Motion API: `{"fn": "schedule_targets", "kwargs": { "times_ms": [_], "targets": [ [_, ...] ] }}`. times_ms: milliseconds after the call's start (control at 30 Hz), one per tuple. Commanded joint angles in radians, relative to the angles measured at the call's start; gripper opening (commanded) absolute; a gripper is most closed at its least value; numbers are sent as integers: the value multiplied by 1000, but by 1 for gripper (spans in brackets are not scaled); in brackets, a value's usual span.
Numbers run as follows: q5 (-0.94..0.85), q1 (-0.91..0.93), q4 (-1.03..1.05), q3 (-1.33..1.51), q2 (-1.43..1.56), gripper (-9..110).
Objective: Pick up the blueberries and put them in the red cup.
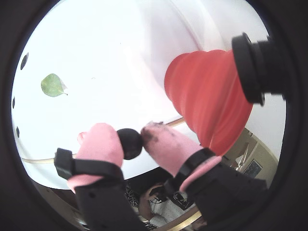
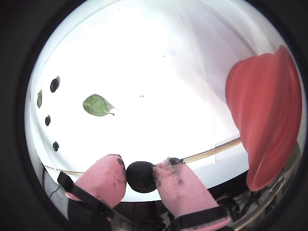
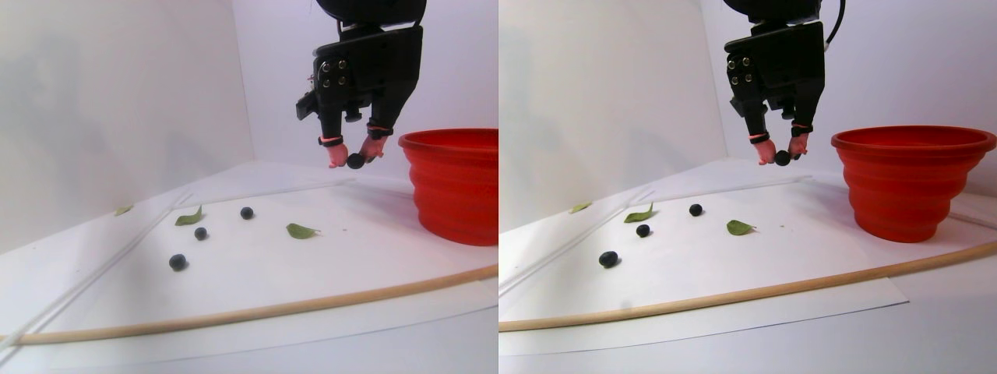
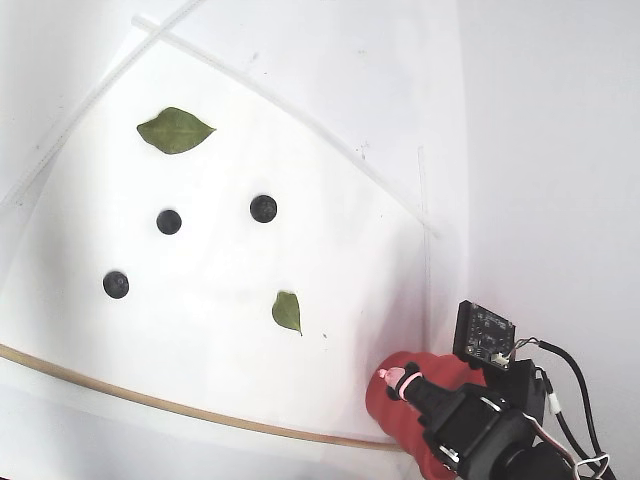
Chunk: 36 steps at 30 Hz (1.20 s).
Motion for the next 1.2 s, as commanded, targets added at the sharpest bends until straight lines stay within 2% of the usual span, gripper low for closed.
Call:
{"fn": "schedule_targets", "kwargs": {
  "times_ms": [0, 467, 1167],
  "targets": [
    [-18, 34, 14, -9, 135, 10],
    [-71, 110, 86, -46, 224, 10],
    [-176, 267, 78, -198, 141, 10]
  ]
}}
